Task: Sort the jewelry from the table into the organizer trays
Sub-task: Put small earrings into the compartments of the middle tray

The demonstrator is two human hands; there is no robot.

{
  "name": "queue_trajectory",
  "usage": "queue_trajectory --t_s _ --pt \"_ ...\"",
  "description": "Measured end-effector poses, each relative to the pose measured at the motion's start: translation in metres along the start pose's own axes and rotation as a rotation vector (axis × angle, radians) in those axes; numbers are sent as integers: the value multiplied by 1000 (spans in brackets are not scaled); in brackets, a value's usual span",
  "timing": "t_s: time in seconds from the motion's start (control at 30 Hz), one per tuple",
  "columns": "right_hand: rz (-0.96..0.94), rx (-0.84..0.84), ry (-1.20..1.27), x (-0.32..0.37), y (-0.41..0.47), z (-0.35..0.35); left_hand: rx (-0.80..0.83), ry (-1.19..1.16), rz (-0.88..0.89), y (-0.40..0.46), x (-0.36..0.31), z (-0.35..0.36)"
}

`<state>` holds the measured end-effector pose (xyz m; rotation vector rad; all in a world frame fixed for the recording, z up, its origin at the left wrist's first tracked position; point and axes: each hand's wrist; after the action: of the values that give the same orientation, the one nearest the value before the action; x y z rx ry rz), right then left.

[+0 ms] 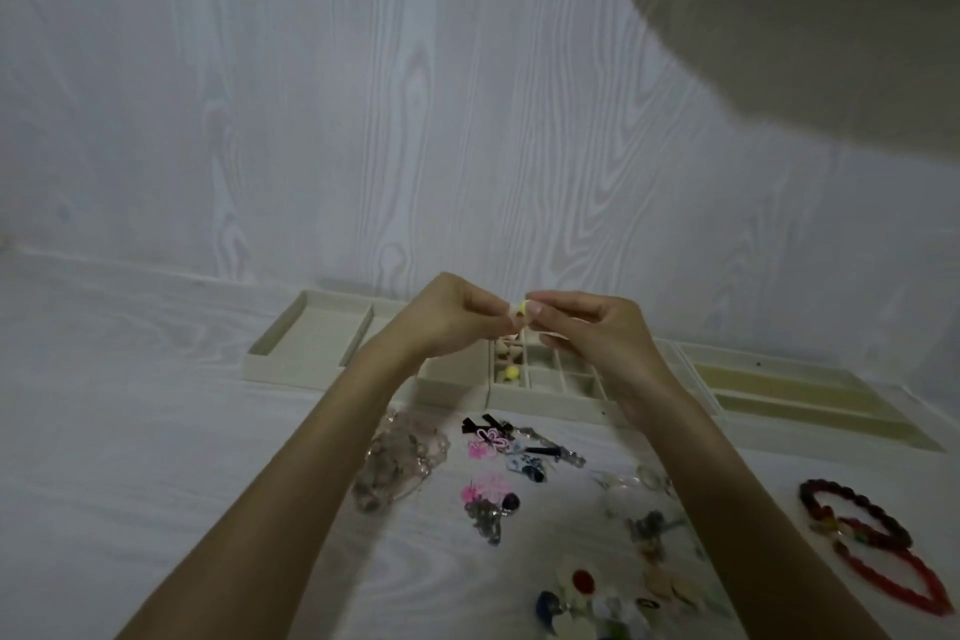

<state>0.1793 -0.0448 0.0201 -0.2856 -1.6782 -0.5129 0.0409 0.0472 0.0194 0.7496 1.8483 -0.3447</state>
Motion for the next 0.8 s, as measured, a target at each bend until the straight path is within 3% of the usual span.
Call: queue_trajectory --t_s 0.33,0.53,0.67,0.8 --pt "51 0 -90 -25 17 -4 13 171 8 23 26 9" --pt "-29 30 -409 -41 21 -1 -24 420 -4 27 37 7" --pt "-125 87 -631 -43 22 1 -61 440 -1 27 35 4" --pt "-124 138 -681 -43 21 0 -26 458 5 24 31 5"
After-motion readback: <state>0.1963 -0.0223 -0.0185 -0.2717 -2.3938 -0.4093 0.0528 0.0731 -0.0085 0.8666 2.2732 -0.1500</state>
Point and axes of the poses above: each hand's wrist, its own y-axis towards the middle knuckle, its own z-axis out of the palm, x = y × z, and after that the axes turned 1 degree about -x, right-handed
